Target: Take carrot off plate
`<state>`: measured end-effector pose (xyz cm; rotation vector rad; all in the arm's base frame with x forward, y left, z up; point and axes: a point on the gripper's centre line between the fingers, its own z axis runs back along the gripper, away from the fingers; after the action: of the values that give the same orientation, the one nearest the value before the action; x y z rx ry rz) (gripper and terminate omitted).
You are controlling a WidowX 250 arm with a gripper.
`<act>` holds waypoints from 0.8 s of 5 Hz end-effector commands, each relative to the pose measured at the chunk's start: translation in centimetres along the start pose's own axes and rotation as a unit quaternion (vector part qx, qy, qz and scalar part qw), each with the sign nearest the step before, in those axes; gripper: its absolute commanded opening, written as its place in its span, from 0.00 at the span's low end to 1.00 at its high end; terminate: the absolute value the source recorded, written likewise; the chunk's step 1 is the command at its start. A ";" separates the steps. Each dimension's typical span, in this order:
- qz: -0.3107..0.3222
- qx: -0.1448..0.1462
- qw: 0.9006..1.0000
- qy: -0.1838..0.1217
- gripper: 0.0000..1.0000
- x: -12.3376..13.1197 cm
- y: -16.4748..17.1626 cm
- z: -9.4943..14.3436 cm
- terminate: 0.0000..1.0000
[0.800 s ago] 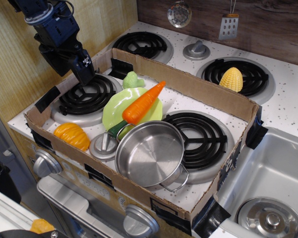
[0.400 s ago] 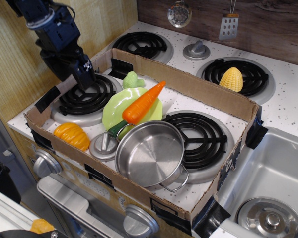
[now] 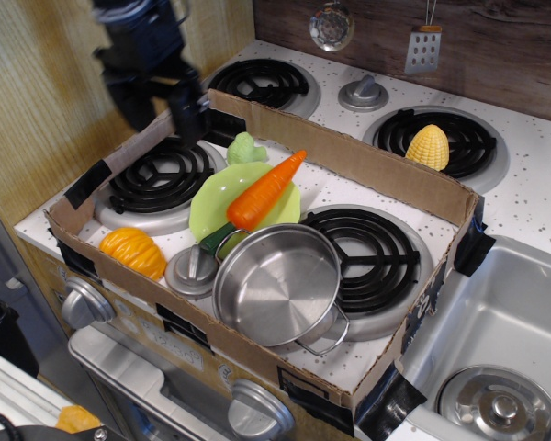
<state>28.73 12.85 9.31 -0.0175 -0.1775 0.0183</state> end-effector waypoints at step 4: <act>0.074 -0.014 0.996 -0.047 1.00 0.1 -6.0 -3.2 0.00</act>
<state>28.78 6.51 5.11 -0.0645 -0.2367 0.1689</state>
